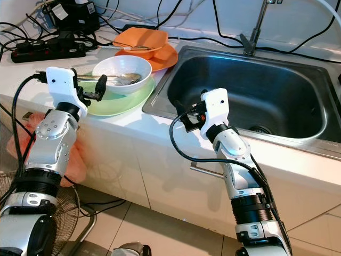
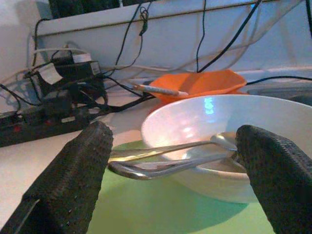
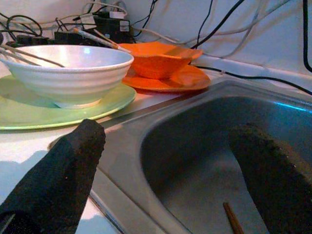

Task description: Kitchen organization

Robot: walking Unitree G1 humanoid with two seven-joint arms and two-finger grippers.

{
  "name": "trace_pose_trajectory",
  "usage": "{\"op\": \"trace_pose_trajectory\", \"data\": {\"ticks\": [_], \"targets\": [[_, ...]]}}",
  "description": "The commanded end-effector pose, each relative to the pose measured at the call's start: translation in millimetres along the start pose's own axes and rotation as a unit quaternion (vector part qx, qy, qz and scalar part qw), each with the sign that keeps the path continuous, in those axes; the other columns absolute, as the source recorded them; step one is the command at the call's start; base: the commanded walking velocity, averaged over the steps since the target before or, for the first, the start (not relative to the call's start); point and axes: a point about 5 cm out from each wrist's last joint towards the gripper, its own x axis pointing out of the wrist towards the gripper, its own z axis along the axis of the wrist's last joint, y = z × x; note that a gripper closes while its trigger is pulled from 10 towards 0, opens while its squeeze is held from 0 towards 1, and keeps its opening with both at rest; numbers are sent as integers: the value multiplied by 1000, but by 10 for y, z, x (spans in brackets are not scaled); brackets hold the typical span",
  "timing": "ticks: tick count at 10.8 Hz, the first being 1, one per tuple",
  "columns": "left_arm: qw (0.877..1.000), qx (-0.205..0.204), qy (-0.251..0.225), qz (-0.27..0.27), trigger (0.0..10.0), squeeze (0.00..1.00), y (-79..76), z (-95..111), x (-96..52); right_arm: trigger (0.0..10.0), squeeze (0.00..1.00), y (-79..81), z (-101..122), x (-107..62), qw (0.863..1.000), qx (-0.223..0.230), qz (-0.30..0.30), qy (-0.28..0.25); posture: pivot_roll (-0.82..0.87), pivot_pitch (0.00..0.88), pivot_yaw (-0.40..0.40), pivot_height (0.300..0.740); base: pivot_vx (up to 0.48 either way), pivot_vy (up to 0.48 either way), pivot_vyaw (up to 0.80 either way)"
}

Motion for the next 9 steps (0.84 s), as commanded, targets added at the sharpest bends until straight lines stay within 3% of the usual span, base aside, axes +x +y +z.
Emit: {"op": "trace_pose_trajectory", "data": {"ticks": [1,9], "targets": [[1000,-12,-11,-10,10000,0,-30,55,40,10000,788,6,44,3,1000,-3,-2,-8,217,62,31,740,0,0,0],[997,-55,-24,-57,10000,0,-406,91,7,10000,788,2,56,33,1000,-1,-7,-12,222,55,31,740,0,0,0]]}}
